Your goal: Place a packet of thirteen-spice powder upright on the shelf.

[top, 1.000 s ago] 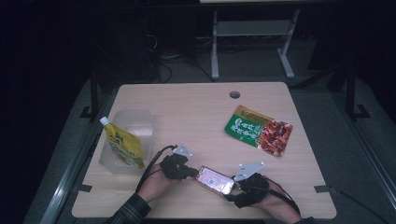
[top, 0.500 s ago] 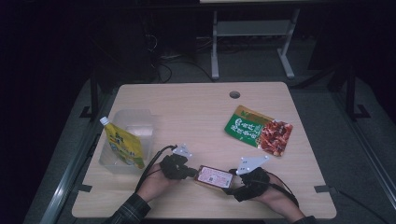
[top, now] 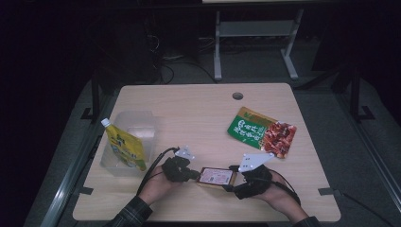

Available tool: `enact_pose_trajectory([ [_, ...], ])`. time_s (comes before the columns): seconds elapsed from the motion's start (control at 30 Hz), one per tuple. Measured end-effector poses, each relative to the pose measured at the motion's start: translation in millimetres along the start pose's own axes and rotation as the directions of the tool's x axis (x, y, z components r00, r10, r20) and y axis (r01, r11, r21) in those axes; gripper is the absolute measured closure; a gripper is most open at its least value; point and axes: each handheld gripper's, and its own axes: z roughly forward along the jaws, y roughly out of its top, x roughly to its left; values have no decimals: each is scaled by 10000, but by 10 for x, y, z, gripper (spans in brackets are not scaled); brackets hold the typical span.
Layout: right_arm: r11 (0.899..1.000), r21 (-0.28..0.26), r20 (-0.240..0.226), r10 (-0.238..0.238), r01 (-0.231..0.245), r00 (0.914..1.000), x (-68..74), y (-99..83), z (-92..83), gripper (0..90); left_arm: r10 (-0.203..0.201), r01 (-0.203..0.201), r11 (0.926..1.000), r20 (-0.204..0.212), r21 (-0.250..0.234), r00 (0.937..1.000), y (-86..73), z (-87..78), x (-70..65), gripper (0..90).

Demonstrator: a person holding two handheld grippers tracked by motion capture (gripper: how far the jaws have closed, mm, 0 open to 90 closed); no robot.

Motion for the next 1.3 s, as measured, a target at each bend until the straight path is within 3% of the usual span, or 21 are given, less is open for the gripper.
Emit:
enact_pose_trajectory([
  [0.23,9987,-364,-134,-358,353,9993,-31,231,24,322,-296,296,9994,-36,-163,9996,-6,15,-6,897],
  [0.8,9941,-823,-714,-772,712,9945,-114,653,230,320,-389,390,9992,165,-83,9991,-14,56,-8,897],
  [1.07,9914,-656,-939,-1191,1132,9884,-101,799,358,319,-381,379,9993,274,52,9989,-20,89,-19,897],
  [1.3,9930,-712,-1099,-1014,939,9888,-102,812,372,317,-646,651,9978,303,-129,9974,-22,62,-2,896],
])
